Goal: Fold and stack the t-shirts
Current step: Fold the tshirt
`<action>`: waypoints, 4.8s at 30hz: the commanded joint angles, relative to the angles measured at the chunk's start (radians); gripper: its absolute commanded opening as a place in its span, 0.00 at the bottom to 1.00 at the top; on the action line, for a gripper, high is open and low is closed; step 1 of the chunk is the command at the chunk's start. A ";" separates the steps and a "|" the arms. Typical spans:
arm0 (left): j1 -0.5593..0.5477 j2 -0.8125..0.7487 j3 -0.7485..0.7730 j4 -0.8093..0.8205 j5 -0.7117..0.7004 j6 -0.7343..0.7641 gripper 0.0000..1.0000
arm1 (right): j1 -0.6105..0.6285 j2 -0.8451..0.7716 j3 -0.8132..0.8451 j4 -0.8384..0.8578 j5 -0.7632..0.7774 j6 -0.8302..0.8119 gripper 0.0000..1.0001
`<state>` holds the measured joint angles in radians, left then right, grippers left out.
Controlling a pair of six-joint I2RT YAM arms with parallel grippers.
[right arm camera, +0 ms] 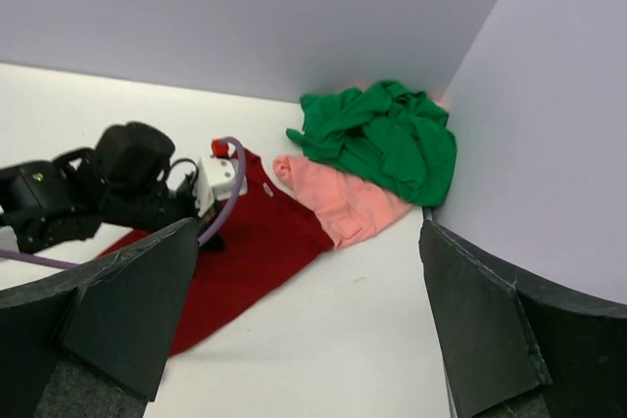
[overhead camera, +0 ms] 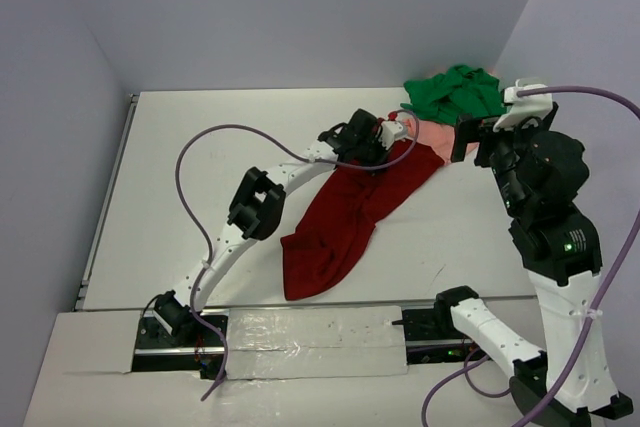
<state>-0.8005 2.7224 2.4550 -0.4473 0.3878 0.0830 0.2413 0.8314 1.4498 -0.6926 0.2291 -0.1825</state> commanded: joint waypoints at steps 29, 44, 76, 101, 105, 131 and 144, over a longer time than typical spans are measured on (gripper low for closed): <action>0.411 -0.019 0.038 0.263 -0.256 -0.244 0.00 | -0.096 -0.084 0.074 -0.019 -0.208 0.081 1.00; 0.376 -0.395 -0.226 0.239 -0.142 -0.230 0.47 | -0.092 0.089 -0.132 0.004 -0.487 0.048 1.00; 1.040 -1.635 -1.395 0.093 -0.067 -0.094 0.58 | 0.973 0.678 -0.609 0.536 0.227 -0.396 1.00; 1.107 -1.658 -1.450 0.116 0.014 -0.115 0.58 | 1.129 0.879 -0.493 0.438 0.150 -0.364 0.99; 1.112 -1.664 -1.452 0.110 0.022 -0.115 0.58 | 1.113 0.945 -0.470 0.420 0.160 -0.361 0.98; 1.130 -1.669 -1.444 0.084 0.089 -0.108 0.57 | 0.993 1.066 -0.207 0.009 -0.011 -0.209 0.00; 1.132 -1.618 -1.423 0.035 0.146 -0.094 0.57 | 1.141 0.887 -0.049 -0.254 -0.220 -0.173 0.00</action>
<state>0.3225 1.0916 0.9989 -0.3939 0.4854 -0.0193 1.3849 1.8011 1.3205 -0.8501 0.0601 -0.3874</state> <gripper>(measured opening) 0.573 0.042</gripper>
